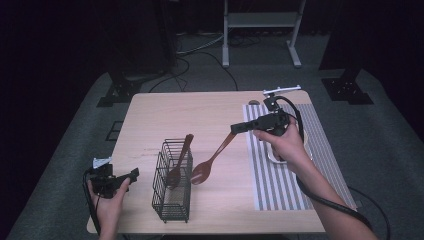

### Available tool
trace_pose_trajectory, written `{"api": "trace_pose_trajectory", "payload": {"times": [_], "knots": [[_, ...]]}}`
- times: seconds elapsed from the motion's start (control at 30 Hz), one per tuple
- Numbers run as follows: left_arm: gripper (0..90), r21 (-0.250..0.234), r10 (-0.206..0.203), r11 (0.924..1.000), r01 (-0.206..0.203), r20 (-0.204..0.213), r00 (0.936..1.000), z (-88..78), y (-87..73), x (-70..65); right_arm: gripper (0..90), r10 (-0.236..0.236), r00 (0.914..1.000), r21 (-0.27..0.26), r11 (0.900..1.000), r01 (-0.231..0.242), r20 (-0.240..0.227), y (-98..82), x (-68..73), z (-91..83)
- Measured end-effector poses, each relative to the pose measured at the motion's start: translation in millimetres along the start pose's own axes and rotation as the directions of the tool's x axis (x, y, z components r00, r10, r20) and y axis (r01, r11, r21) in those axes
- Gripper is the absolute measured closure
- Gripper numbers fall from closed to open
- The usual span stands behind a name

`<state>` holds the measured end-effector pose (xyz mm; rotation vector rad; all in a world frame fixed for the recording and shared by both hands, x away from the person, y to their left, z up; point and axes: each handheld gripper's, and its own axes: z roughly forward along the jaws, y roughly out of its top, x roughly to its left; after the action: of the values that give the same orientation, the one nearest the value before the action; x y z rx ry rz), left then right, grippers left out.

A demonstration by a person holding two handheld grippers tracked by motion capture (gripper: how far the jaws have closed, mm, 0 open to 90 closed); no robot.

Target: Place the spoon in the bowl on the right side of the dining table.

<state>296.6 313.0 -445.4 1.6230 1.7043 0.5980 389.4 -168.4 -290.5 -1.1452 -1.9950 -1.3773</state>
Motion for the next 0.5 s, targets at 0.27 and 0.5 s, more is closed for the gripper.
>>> {"api": "trace_pose_trajectory", "payload": {"times": [0.27,0.5], "knots": [[0.2,-0.002,0.002,1.0000,-0.002,0.000,1.0000,0.2,0.0,-1.2,83.3,0.011,0.9998,-0.013,1.000,-0.010,0.016,-2.4,-7.1,-8.4],[0.2,-0.002,0.004,1.0000,-0.004,0.000,1.0000,0.7,-0.2,-1.5,83.3,0.029,0.9991,-0.018,0.999,-0.029,0.029,-6.1,-17.1,-15.2]]}}
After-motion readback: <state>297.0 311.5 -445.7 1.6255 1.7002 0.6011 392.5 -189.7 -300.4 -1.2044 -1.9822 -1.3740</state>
